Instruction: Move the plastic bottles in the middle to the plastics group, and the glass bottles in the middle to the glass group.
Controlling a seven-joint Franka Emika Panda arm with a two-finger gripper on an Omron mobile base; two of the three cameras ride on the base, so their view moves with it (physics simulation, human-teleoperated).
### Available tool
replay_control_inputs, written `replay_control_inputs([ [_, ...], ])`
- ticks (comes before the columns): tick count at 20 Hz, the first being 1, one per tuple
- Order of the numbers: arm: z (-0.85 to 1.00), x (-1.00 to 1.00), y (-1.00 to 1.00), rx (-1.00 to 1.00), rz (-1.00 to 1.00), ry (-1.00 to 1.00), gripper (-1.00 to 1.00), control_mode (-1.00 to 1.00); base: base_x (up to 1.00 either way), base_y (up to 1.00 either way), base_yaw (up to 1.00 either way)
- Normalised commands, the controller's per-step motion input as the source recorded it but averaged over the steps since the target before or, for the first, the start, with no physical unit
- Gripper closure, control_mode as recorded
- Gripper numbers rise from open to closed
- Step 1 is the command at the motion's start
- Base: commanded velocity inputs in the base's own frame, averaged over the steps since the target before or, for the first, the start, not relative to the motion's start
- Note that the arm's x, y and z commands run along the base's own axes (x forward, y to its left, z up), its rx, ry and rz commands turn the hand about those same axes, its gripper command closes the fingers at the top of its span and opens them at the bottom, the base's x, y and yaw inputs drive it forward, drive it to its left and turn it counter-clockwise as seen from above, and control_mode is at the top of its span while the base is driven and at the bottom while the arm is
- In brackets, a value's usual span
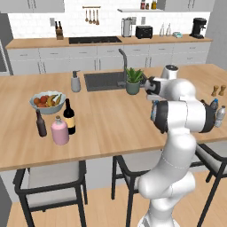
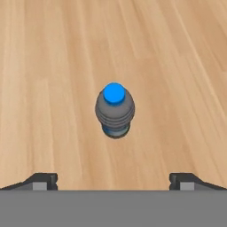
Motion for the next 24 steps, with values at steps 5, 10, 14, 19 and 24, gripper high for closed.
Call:
replay_control_inputs([
  [5,-0.09,0.22,-0.03,0.00,0.06,0.00,-1.00,-1.00,0.00,0.00,0.00],
  [10,0.00,0.46,-0.03,0.00,0.06,0.00,-1.00,-1.00,0.00,0.00,0.00],
  [14,0.01,0.38,-0.12,0.00,0.06,0.00,-1.00,-1.00,0.00,0.00,0.00],
  [19,0.00,0.13,-0.19,0.00,0.03,0.00,-1.00,-1.00,0.00,0.00,0.00],
  [24,-0.04,0.00,-0.01,0.00,0.02,0.00,-1.00,-1.00,0.00,0.00,0.00],
])
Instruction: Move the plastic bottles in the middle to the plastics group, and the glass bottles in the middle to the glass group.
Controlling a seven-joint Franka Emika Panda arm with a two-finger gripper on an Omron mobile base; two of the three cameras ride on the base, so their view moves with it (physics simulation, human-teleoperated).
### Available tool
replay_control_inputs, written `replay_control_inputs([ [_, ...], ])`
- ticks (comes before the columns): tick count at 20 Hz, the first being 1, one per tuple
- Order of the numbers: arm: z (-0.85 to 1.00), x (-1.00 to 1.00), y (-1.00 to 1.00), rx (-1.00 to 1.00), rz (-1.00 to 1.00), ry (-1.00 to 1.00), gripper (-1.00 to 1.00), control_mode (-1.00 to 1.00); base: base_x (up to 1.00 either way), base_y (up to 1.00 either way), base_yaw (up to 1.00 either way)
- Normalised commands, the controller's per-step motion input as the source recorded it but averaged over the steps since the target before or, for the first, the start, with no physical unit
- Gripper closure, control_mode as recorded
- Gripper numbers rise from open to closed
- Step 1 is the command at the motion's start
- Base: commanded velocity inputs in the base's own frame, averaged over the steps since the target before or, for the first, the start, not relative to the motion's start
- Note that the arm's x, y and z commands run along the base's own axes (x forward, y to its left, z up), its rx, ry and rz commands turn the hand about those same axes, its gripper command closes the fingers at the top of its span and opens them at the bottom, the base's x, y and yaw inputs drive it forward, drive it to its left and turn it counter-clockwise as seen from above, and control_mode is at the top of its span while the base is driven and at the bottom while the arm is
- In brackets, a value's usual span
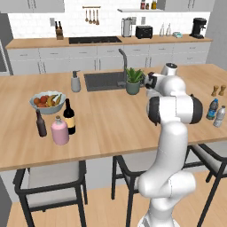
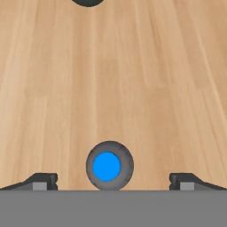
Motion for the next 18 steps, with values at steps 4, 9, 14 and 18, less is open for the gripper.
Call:
replay_control_inputs([
  [4,-0.18,0.00,0.00,0.00,0.03,0.00,-1.00,-1.00,0.00,0.00,0.00],
  [9,-0.17,0.00,0.00,0.00,0.04,0.00,-1.00,-1.00,0.00,0.00,0.00],
  [14,-0.25,0.00,0.00,0.00,0.03,0.00,-1.00,-1.00,0.00,0.00,0.00],
  [18,-0.28,0.00,0.00,0.00,0.03,0.00,-1.00,-1.00,0.00,0.00,0.00],
])
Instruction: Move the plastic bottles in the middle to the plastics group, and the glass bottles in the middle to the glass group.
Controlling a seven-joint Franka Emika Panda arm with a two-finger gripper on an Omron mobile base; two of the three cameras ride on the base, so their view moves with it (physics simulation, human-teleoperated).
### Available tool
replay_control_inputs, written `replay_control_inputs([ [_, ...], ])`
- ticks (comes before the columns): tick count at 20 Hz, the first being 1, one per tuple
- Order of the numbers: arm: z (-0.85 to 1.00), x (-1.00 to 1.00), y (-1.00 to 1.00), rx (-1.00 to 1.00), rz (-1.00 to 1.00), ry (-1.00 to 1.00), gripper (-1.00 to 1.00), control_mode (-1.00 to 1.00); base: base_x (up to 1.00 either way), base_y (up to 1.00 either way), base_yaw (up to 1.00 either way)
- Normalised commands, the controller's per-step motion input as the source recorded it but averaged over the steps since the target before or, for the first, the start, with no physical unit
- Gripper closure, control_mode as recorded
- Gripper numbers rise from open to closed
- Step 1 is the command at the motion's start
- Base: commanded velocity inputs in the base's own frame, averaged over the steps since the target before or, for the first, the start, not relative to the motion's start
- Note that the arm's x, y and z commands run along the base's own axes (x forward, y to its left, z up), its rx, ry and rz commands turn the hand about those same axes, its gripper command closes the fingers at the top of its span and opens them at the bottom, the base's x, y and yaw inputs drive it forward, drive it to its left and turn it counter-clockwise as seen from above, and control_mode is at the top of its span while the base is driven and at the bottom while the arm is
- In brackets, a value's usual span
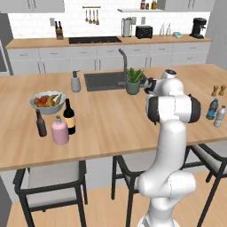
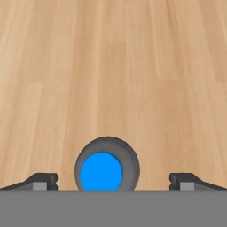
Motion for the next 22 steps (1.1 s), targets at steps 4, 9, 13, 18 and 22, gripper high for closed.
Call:
replay_control_inputs([
  [4,-0.01,0.05,0.00,0.00,0.04,0.00,-1.00,-1.00,0.00,0.00,0.00],
  [9,0.00,0.02,0.00,0.00,0.05,0.00,-1.00,-1.00,0.00,0.00,0.00],
  [13,0.00,0.00,0.01,0.00,0.08,0.00,-1.00,-1.00,0.00,0.00,0.00],
  [18,-0.02,0.00,0.02,0.00,0.03,0.00,-1.00,-1.00,0.00,0.00,0.00],
  [22,-0.02,0.00,0.02,0.00,0.05,0.00,-1.00,-1.00,0.00,0.00,0.00],
])
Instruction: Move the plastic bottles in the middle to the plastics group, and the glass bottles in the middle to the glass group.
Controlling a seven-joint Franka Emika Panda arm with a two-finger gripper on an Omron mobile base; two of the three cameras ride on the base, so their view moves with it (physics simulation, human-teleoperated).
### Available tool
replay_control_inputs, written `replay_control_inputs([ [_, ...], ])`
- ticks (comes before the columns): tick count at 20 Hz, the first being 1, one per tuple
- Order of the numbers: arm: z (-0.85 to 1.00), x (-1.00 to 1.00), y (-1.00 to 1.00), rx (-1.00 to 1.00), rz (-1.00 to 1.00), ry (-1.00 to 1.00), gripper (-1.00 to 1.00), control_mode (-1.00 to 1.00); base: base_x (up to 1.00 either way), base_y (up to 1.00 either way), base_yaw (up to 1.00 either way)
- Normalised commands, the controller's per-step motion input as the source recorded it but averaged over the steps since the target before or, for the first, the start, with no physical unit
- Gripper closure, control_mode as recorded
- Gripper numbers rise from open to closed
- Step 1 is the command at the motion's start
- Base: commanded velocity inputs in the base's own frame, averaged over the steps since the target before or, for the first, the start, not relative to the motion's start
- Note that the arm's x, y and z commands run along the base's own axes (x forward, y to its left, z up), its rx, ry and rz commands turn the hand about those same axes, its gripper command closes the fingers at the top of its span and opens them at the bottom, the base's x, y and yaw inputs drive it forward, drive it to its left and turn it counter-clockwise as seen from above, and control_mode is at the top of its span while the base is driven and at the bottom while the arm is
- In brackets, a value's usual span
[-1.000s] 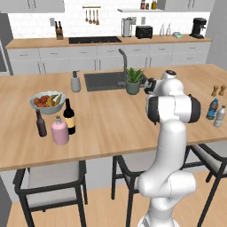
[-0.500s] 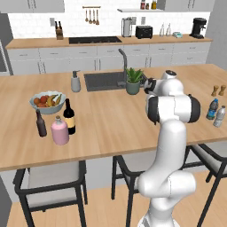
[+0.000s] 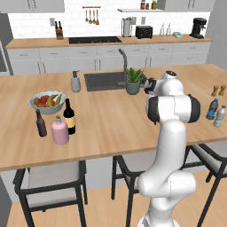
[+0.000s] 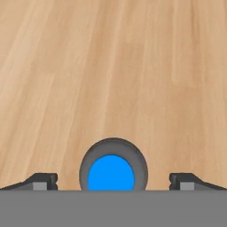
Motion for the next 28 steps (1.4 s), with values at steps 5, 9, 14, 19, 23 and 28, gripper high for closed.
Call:
replay_control_inputs([
  [5,-0.01,0.00,0.02,0.00,0.03,0.00,1.00,-1.00,0.00,0.00,0.00],
  [9,0.00,0.00,0.00,0.00,0.00,0.00,1.00,-1.00,0.00,0.00,0.00],
  [14,0.22,-0.06,-0.25,0.00,-0.22,0.00,1.00,-1.00,0.00,0.00,0.00],
  [19,0.48,-0.05,-0.55,0.00,-0.36,0.05,1.00,-1.00,0.00,0.00,0.00],
  [23,0.23,0.00,-0.78,0.00,-0.43,0.09,1.00,-1.00,0.00,0.00,0.00],
  [28,0.00,0.00,-0.96,0.05,-0.47,0.04,1.00,-1.00,0.00,0.00,0.00],
])
